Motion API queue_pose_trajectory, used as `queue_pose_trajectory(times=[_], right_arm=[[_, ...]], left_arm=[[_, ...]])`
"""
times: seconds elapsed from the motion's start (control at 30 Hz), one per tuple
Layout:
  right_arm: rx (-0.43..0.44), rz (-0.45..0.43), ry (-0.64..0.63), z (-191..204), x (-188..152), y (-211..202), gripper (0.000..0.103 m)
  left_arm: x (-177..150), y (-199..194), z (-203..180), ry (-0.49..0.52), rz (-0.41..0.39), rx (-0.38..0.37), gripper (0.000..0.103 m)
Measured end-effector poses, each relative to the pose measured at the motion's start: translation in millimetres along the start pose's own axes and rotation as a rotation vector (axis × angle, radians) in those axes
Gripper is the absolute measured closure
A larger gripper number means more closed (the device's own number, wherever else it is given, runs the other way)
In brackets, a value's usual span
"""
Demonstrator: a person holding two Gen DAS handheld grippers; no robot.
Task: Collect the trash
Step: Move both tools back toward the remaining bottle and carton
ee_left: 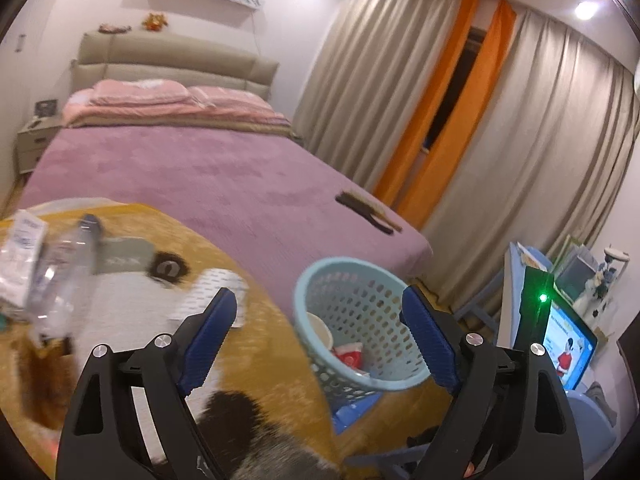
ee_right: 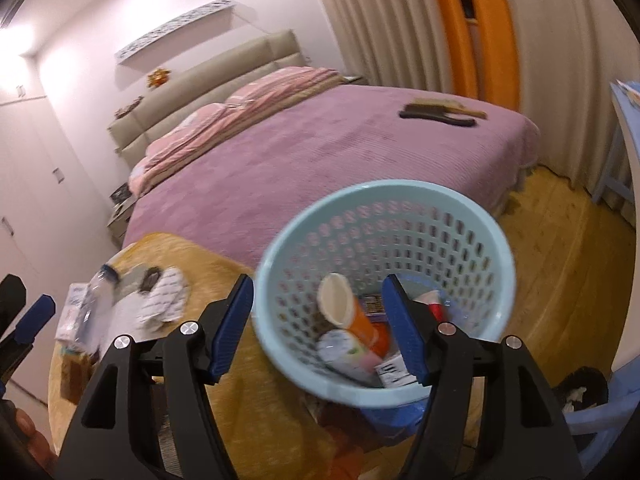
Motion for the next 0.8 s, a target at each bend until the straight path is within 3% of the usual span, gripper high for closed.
queue_pose_trajectory(times=[0.3,0.57,0.8], right_arm=[[0.116,0.000,-0.113,87,-16,-18,0.036],[0.220,0.000,-0.207,156,-44,-32,0.031],[0.282,0.033,-0.287,209,-70,-24,0.031]], left_arm=[[24,-77,63,-0.030,-0.095,0.109,0.019],[33,-145,142,-0.099,-0.163,0.252,0.019],[33,-173,203,-0.120,-0.141,0.361,0.019]])
Point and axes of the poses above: each gripper's, at about its wrist camera, not at the fingertips, and y roughly the way its jaws point, z to its left, x to its top, the point moved 10 cm from there along y, roughly the way its jaws point, and after that the axes turned 14 degrees about -z, right-handed, at the moved point
